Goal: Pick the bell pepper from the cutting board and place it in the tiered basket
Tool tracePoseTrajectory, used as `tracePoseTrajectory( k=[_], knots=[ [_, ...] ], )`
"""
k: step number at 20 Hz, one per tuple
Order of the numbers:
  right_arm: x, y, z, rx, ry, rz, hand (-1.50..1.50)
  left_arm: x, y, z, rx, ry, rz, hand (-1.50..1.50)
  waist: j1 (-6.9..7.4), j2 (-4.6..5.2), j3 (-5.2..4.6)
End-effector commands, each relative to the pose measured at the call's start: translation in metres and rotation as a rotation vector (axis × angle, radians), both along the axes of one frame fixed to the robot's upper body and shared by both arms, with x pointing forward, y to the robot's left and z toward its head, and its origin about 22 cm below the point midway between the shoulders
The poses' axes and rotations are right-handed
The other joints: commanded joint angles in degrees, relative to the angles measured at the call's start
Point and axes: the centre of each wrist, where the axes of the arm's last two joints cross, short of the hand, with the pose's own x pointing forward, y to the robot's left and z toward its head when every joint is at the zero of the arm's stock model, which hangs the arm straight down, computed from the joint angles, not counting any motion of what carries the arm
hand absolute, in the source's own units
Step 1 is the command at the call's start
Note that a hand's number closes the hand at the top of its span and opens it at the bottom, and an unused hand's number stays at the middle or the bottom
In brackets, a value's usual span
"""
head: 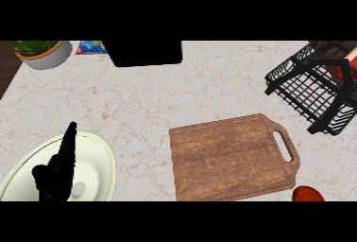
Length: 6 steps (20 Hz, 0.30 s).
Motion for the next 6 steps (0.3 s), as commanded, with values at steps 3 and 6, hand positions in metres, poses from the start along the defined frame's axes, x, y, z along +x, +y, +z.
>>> tracePoseTrajectory(
  k=[3, 6],
  knots=[
    [-0.107, -0.026, -0.010, -0.004, -0.004, 0.032, -1.50, -0.011, 0.001, -0.021, -0.023, 0.122, 0.029, 0.00, -0.94, 0.76, -0.65],
    [-0.148, -0.030, -0.004, -0.006, -0.011, 0.081, -1.50, -0.016, -0.004, -0.027, -0.031, 0.112, 0.010, 0.00, -0.37, 0.83, -0.74]
  ],
)
